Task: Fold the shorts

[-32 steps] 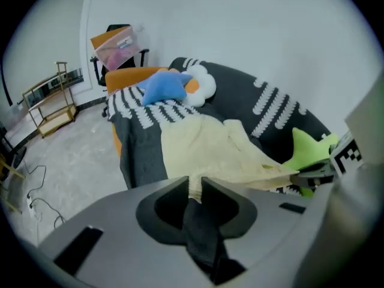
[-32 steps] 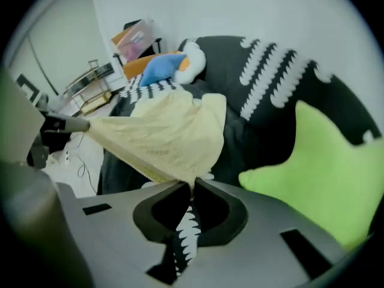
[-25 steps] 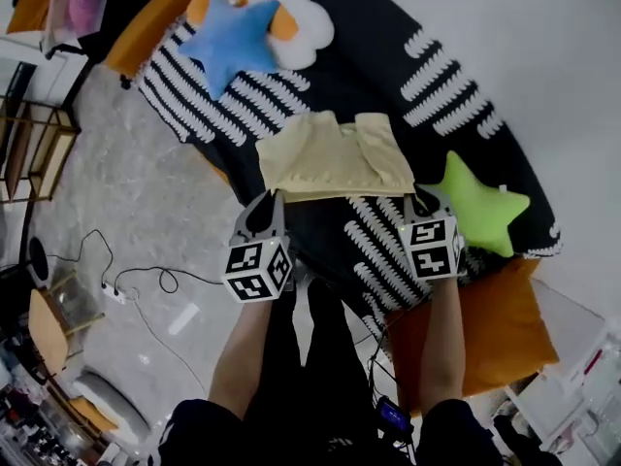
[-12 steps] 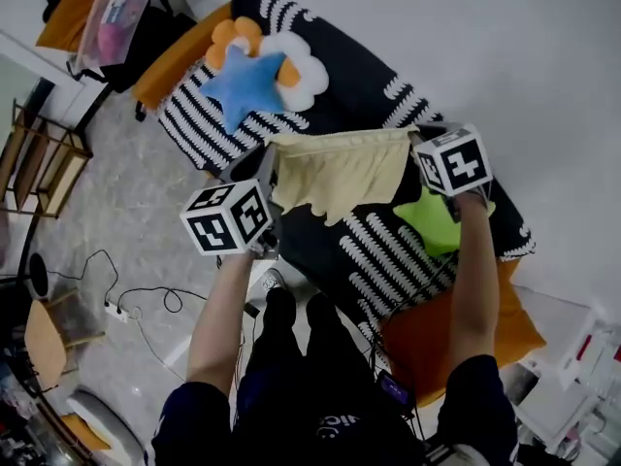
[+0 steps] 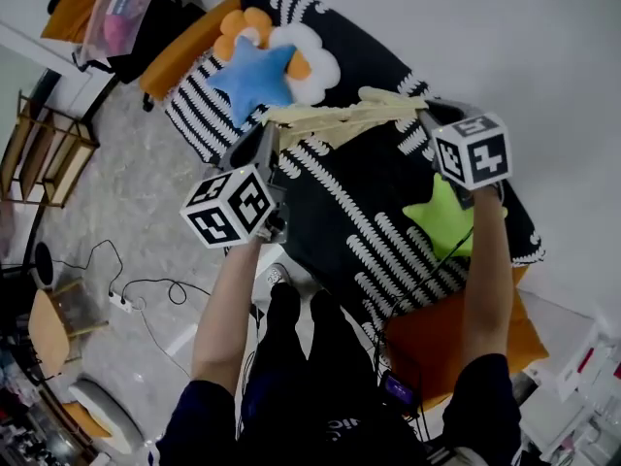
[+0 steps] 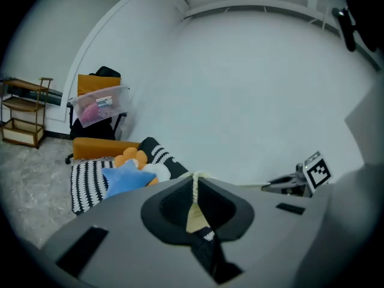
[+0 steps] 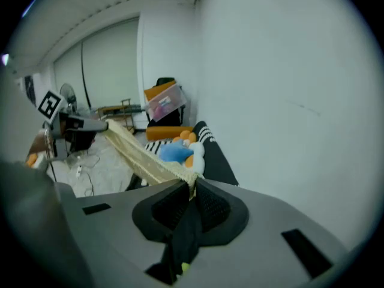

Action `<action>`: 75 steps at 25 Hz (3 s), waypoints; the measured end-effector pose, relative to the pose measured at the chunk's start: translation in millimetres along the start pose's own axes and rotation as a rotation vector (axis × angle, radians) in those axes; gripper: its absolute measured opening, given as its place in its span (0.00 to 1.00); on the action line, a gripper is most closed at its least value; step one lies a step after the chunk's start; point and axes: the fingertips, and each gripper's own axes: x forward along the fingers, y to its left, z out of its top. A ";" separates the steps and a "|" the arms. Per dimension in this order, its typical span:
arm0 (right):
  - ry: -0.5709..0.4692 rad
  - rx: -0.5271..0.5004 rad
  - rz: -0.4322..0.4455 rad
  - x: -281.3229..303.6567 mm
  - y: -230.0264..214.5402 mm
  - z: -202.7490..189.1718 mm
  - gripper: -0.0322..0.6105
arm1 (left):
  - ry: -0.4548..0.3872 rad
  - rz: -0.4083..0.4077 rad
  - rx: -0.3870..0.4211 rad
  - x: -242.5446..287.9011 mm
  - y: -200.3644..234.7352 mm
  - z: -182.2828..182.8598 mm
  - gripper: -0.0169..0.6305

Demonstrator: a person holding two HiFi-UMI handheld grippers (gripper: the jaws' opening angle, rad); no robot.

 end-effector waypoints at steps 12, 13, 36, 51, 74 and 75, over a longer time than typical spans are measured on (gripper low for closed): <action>0.501 -0.021 0.084 105.9 137.1 -382.9 0.12 | 0.647 0.187 0.094 -51.8 88.6 -429.2 0.07; 0.532 0.022 0.076 107.0 146.3 -414.6 0.12 | 0.714 0.164 0.106 -60.4 88.4 -462.6 0.07; 0.530 0.211 -0.040 86.8 162.7 -590.7 0.25 | 1.160 0.165 -0.042 -114.8 69.0 -617.2 0.54; 0.554 0.399 -0.283 65.8 121.2 -600.2 0.43 | 1.351 0.333 -0.401 -159.3 25.0 -630.3 0.64; 0.230 0.874 -0.349 12.2 125.3 -568.5 0.35 | 1.116 -0.100 0.216 -43.2 -8.6 -538.4 0.68; 0.215 0.911 -0.340 12.3 126.7 -565.9 0.34 | 1.068 -0.150 0.285 -16.0 -10.0 -518.4 0.68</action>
